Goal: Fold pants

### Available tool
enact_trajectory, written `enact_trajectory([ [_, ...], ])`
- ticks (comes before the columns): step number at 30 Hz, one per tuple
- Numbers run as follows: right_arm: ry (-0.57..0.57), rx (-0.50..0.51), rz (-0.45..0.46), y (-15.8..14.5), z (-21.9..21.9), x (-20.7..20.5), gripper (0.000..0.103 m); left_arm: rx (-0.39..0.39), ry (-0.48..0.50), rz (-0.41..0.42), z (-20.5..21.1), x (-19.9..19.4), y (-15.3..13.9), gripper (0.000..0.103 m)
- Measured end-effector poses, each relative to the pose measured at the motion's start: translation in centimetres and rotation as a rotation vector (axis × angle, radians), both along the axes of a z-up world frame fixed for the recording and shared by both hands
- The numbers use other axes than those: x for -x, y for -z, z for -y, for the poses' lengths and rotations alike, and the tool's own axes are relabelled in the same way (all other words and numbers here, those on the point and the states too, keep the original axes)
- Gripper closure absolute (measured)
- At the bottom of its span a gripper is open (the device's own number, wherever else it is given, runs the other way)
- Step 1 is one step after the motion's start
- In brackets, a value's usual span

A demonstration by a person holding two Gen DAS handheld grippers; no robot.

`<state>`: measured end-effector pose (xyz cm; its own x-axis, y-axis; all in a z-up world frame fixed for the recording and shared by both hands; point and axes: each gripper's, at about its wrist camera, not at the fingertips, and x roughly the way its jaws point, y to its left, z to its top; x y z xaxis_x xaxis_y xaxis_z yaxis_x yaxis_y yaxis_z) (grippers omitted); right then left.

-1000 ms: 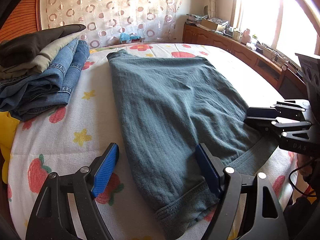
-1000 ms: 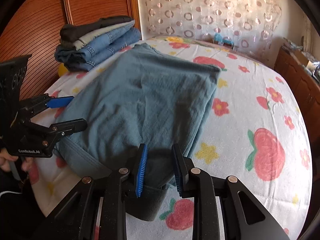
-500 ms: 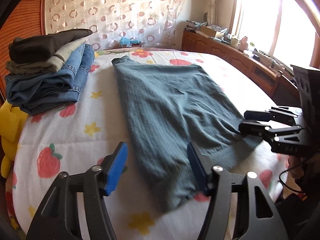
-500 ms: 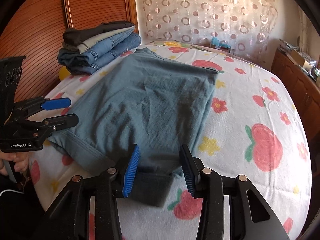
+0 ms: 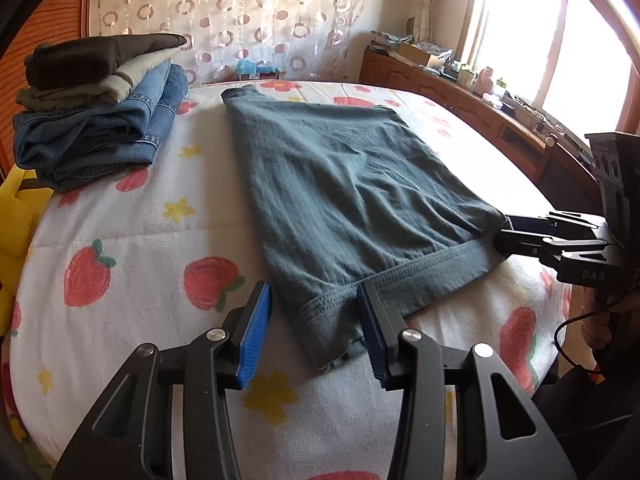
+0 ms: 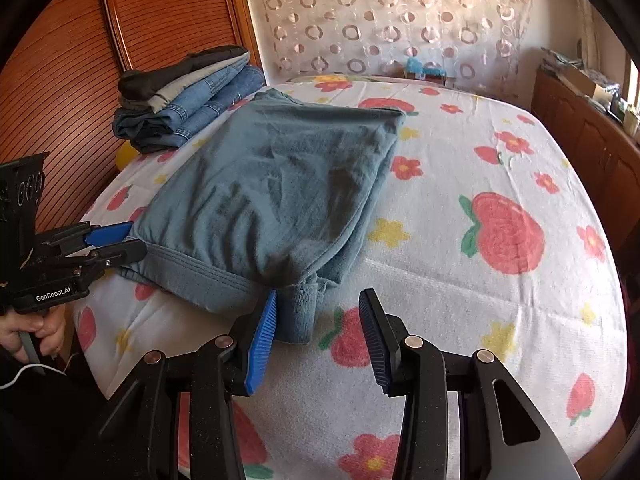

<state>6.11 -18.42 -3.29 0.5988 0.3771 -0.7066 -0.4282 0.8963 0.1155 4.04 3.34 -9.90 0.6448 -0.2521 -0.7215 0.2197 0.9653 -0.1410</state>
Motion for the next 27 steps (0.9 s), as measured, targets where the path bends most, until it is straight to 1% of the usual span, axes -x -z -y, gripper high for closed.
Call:
enact_trajectory([
  [3,-0.017,-0.004,-0.016,0.2,-0.2,-0.1,0.059,-0.003,0.000,0.008,0.2,0.2,0.1,0.058],
  [8,-0.034,-0.003,-0.010,0.3,-0.5,-0.1,0.060,-0.004,0.001,0.023,0.2,0.8,0.2,0.058],
  [9,-0.038,0.000,-0.006,0.4,-0.5,0.0,0.067,-0.002,-0.001,0.029,0.2,0.9,0.2,0.058],
  [10,-0.048,-0.002,-0.004,0.4,-0.6,0.1,0.071,-0.002,0.000,0.033,0.2,1.0,0.2,0.058],
  [11,-0.058,-0.007,-0.005,0.5,-0.7,0.1,0.075,-0.003,-0.001,0.037,0.1,1.1,0.3,0.060],
  [12,-0.061,-0.005,-0.001,0.5,-0.8,0.2,0.078,-0.001,-0.001,0.040,0.1,1.2,0.3,0.070],
  [13,-0.066,-0.002,0.005,0.6,-0.8,0.2,0.080,0.014,0.006,0.038,0.0,1.2,0.3,0.075],
  [14,-0.070,-0.009,0.009,0.6,-0.7,0.3,0.086,0.028,0.009,0.033,-0.2,1.2,0.3,0.078],
  [16,-0.075,-0.042,0.006,0.5,-0.3,0.1,0.089,0.051,0.015,0.029,-0.5,1.1,0.1,0.086],
  [20,-0.084,-0.079,0.019,0.0,0.1,0.1,0.092,0.066,0.027,0.054,-0.5,0.8,-1.1,0.089],
  [23,-0.083,-0.090,0.041,-0.6,0.2,0.1,0.092,0.076,0.034,0.088,-0.4,0.7,-2.6,0.089],
  [27,-0.078,-0.107,0.065,-1.5,0.6,0.3,0.092,0.069,0.047,0.135,-0.1,0.4,-4.6,0.089],
])
